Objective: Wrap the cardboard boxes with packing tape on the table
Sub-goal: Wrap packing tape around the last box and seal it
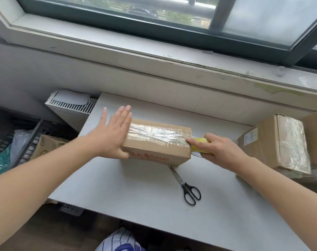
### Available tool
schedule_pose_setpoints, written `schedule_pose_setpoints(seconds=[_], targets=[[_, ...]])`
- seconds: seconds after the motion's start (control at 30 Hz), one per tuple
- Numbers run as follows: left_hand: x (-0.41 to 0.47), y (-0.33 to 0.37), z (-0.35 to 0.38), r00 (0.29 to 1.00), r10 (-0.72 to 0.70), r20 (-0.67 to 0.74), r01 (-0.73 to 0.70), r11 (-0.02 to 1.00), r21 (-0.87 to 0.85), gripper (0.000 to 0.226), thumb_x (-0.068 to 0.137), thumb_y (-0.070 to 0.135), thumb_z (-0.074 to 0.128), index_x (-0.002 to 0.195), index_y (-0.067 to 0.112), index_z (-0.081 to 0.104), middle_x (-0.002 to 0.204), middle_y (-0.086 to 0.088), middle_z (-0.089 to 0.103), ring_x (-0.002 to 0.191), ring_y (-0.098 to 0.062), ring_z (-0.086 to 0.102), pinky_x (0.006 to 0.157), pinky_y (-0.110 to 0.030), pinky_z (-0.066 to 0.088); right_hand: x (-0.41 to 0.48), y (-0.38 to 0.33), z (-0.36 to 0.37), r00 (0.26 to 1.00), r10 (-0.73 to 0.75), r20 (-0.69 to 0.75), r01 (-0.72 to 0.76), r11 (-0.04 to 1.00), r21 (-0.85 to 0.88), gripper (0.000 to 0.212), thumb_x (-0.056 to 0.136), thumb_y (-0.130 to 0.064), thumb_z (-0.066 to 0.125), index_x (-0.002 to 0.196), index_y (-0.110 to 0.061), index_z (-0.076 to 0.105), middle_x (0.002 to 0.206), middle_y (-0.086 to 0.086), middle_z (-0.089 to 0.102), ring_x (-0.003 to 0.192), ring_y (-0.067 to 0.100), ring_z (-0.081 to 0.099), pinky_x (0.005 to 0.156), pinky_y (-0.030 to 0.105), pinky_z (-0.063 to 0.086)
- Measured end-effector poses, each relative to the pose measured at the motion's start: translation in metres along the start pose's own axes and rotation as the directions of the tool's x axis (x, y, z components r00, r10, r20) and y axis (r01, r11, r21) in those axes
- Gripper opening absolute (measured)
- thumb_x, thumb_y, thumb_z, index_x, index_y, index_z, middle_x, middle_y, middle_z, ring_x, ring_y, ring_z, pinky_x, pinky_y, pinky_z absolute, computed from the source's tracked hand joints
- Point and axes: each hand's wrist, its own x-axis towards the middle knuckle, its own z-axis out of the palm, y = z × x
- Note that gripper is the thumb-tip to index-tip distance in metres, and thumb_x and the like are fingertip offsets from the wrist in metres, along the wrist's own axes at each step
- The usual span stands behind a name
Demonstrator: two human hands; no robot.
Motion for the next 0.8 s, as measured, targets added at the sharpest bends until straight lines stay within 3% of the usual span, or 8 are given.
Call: schedule_pose_setpoints(seconds=[0.2,0.37,0.43,0.53,0.6,0.67,0.7,0.8], targets=[[0.05,0.125,-0.038,0.966,0.213,-0.144,-0.225,0.972,-0.067,0.137,0.074,0.093,0.038,0.158,0.0,-0.018,0.167,-0.017,-0.025,0.154,-0.033,-0.027,0.117,-0.073,-0.005,-0.003,-0.004,0.004,0.999,-0.006,-0.045,0.006,1.0,0.011,0.049,0.092,-0.038,0.048,0.141,-0.044,0.047,0.079,-0.002,0.036,0.049,0.027,0.042,0.039,0.035,0.045],[0.063,0.158,-0.044,0.958,0.172,-0.228,-0.196,0.977,-0.085,0.134,0.073,0.077,0.061,0.16,0.001,-0.007,0.163,-0.012,0.012,0.153,-0.031,0.01,0.122,-0.065,0.003,-0.008,-0.007,0.012,0.994,0.054,-0.098,-0.051,0.998,0.03,0.048,0.091,-0.036,0.051,0.139,-0.046,0.048,0.08,-0.004,0.031,0.051,0.025,0.036,0.039,0.035,0.043],[0.061,0.151,-0.043,0.952,0.158,-0.261,-0.199,0.971,-0.136,0.125,0.074,0.069,0.064,0.16,0.004,0.001,0.156,-0.009,0.022,0.148,-0.029,0.022,0.122,-0.061,0.01,-0.005,-0.011,0.015,0.987,0.105,-0.118,-0.102,0.994,0.037,0.059,0.09,-0.024,0.063,0.14,-0.051,0.045,0.081,-0.004,0.032,0.055,0.023,0.034,0.041,0.036,0.044],[0.058,0.145,-0.049,0.941,0.198,-0.274,-0.261,0.94,-0.218,0.114,0.071,0.065,0.068,0.157,0.013,0.015,0.148,-0.005,0.031,0.143,-0.027,0.028,0.119,-0.061,0.014,-0.005,-0.017,0.005,0.984,0.179,-0.021,-0.176,0.981,0.081,0.082,0.088,-0.012,0.072,0.147,-0.057,0.036,0.087,-0.005,0.04,0.065,0.022,0.04,0.052,0.043,0.05],[0.053,0.131,-0.06,0.932,0.2,-0.302,-0.285,0.92,-0.269,0.119,0.067,0.068,0.074,0.157,0.017,0.016,0.147,-0.003,0.032,0.141,-0.025,0.029,0.119,-0.058,0.016,-0.005,-0.02,-0.016,0.969,0.247,0.01,-0.243,0.948,0.206,0.082,0.09,-0.012,0.069,0.151,-0.055,0.035,0.096,-0.005,0.051,0.08,0.022,0.051,0.073,0.049,0.053],[0.041,0.104,-0.076,0.897,0.181,-0.404,-0.356,0.837,-0.416,0.122,0.063,0.061,0.084,0.158,0.023,0.019,0.147,0.001,0.034,0.138,-0.022,0.033,0.117,-0.05,0.023,0.004,-0.029,-0.047,0.931,0.345,-0.12,-0.267,0.866,0.422,0.079,0.09,-0.008,0.072,0.151,-0.045,0.041,0.112,-0.007,0.063,0.101,0.018,0.059,0.093,0.04,0.052],[0.033,0.089,-0.083,0.873,0.154,-0.462,-0.411,0.743,-0.528,0.121,0.062,0.054,0.09,0.157,0.028,0.02,0.147,0.005,0.034,0.136,-0.018,0.036,0.116,-0.043,0.028,0.014,-0.036,-0.064,0.895,0.402,-0.194,-0.248,0.81,0.531,0.077,0.089,-0.007,0.075,0.15,-0.042,0.043,0.116,-0.01,0.064,0.106,0.014,0.061,0.098,0.032,0.051],[0.011,0.055,-0.09,0.805,0.047,-0.592,-0.543,0.459,-0.703,0.118,0.063,0.039,0.096,0.153,0.036,0.021,0.147,0.009,0.033,0.139,-0.01,0.041,0.113,-0.027,0.038,0.058,-0.073,-0.106,0.851,0.407,-0.332,-0.089,0.735,0.672,0.075,0.087,-0.005,0.078,0.147,-0.038,0.046,0.095,-0.011,0.059,0.092,0.01,0.061,0.1,0.023,0.048]])
